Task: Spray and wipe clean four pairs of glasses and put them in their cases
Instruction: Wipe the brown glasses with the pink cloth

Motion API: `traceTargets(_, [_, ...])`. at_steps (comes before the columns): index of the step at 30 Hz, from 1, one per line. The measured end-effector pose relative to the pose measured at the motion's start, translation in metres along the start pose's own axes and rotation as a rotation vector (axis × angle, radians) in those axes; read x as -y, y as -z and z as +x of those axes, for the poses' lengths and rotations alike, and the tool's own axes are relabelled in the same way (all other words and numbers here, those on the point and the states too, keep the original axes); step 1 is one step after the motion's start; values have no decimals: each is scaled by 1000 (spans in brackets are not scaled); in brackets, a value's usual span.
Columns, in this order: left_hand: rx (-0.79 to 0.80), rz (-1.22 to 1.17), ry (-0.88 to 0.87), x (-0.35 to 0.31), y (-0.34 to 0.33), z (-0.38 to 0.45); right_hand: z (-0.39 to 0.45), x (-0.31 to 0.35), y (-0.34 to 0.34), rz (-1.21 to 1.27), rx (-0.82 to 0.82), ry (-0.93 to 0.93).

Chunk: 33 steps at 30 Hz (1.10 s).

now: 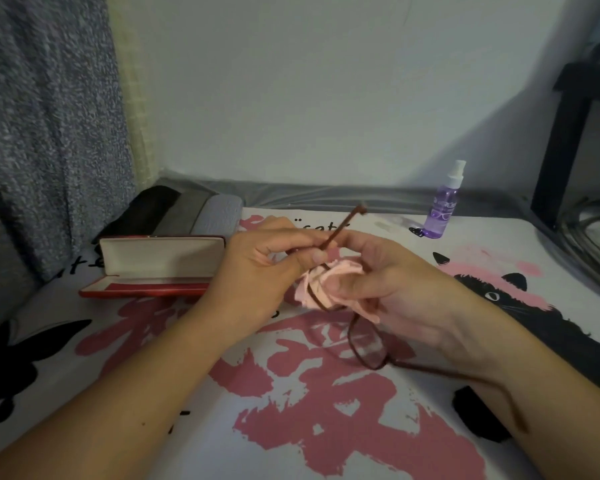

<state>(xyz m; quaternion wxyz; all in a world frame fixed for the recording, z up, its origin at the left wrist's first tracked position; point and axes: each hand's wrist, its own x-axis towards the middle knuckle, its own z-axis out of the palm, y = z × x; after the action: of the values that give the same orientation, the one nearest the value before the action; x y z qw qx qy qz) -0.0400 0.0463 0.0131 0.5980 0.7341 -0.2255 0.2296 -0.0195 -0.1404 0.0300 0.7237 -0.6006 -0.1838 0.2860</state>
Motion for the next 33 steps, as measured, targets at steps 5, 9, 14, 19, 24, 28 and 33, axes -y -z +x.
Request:
traceTargets(5, [-24,-76,52,2,2,1,-5,1,-1,-62,182,-158])
traceTargets(9, [8,-128,98,1,1,1,-8,9,-1,90,292,-206])
traceTargets(14, [44,-126,113,-1,-5,-2,-10,10,-4,50,296,-227])
traceTargets(19, [64,-138,156,-1,-12,-6,-3,2,-10,-81,45,-80])
traceTargets(24, [88,-194,241,-1,-7,-3,-5,1,-10,-38,-71,-11])
traceTargets(28, [101,-229,247,-3,2,-1,-8,0,-8,-114,-44,28])
traceTargets(33, [33,-158,141,-2,0,-2,-9,8,1,-82,114,-57])
